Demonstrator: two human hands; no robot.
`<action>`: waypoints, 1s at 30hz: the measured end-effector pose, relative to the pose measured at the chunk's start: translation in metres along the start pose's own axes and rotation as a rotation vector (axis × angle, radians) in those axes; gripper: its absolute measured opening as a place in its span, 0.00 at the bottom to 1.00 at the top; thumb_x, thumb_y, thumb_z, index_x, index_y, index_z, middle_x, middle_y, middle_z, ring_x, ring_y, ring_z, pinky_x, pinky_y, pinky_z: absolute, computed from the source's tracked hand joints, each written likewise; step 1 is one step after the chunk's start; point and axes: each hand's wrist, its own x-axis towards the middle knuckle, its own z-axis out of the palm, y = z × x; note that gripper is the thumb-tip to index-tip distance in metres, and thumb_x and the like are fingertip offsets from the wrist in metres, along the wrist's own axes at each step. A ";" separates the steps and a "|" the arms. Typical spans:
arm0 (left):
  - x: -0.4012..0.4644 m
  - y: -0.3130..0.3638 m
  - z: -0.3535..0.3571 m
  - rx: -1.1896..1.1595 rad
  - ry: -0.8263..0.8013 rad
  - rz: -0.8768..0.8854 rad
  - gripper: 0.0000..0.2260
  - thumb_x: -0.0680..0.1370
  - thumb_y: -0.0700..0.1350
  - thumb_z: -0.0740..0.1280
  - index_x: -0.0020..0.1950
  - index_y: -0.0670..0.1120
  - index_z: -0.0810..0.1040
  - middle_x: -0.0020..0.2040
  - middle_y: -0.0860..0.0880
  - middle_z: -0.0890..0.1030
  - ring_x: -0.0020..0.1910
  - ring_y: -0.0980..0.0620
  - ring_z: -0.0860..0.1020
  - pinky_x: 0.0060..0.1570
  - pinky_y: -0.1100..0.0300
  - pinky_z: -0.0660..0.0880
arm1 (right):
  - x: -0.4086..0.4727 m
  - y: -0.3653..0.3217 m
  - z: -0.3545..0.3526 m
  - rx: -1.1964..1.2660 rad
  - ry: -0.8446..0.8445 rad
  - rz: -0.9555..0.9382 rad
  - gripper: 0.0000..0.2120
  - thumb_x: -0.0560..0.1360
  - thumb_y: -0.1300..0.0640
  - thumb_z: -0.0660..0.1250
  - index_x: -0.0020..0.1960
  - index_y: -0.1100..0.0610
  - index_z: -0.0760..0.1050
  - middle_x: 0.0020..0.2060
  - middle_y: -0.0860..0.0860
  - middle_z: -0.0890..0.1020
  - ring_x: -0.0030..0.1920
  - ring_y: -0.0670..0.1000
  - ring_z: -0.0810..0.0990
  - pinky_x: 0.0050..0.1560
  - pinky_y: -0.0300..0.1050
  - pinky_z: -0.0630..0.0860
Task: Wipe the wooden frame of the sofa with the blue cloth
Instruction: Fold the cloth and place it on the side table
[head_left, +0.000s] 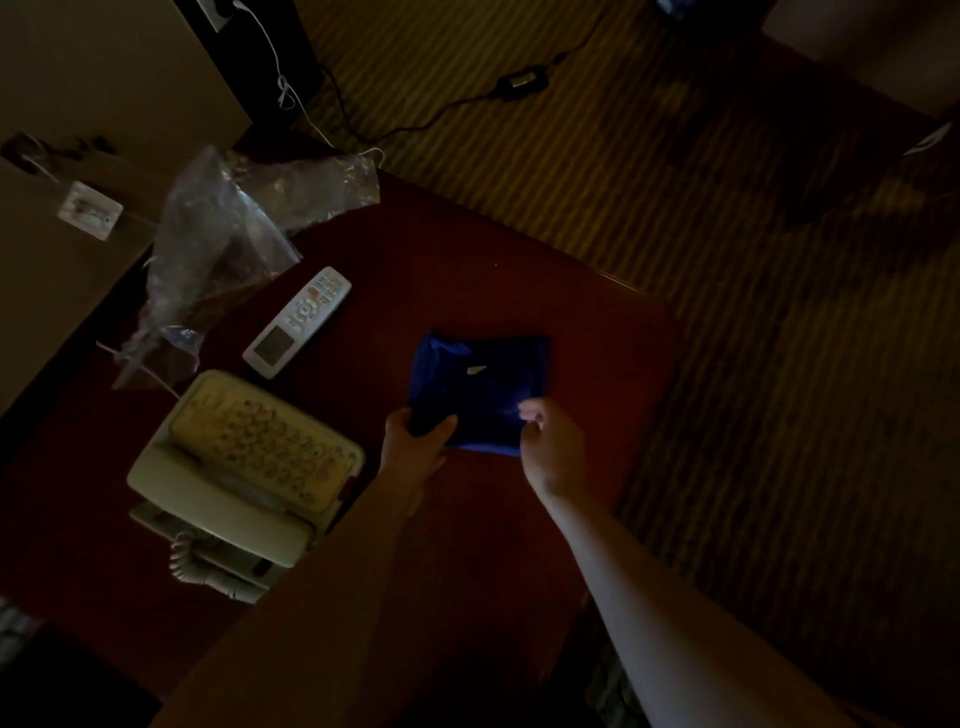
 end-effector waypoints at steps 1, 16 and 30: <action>0.002 0.001 0.002 0.021 0.035 0.008 0.27 0.76 0.42 0.70 0.71 0.47 0.63 0.60 0.50 0.71 0.53 0.51 0.76 0.53 0.55 0.77 | 0.005 0.004 -0.003 -0.033 -0.006 0.019 0.17 0.78 0.67 0.55 0.62 0.57 0.74 0.59 0.52 0.78 0.59 0.49 0.77 0.58 0.38 0.71; 0.014 0.010 0.000 0.489 0.048 0.114 0.23 0.74 0.33 0.63 0.67 0.43 0.64 0.56 0.40 0.75 0.46 0.47 0.75 0.39 0.57 0.72 | 0.073 -0.037 0.012 -0.237 -0.148 0.155 0.17 0.76 0.55 0.63 0.32 0.56 0.62 0.32 0.53 0.70 0.32 0.51 0.69 0.28 0.39 0.62; 0.014 0.016 0.001 0.427 0.128 0.058 0.27 0.76 0.47 0.69 0.69 0.44 0.61 0.61 0.42 0.72 0.52 0.45 0.74 0.45 0.55 0.75 | 0.066 -0.024 -0.017 -0.050 -0.019 0.261 0.12 0.79 0.58 0.60 0.48 0.65 0.78 0.44 0.60 0.81 0.43 0.56 0.79 0.49 0.51 0.75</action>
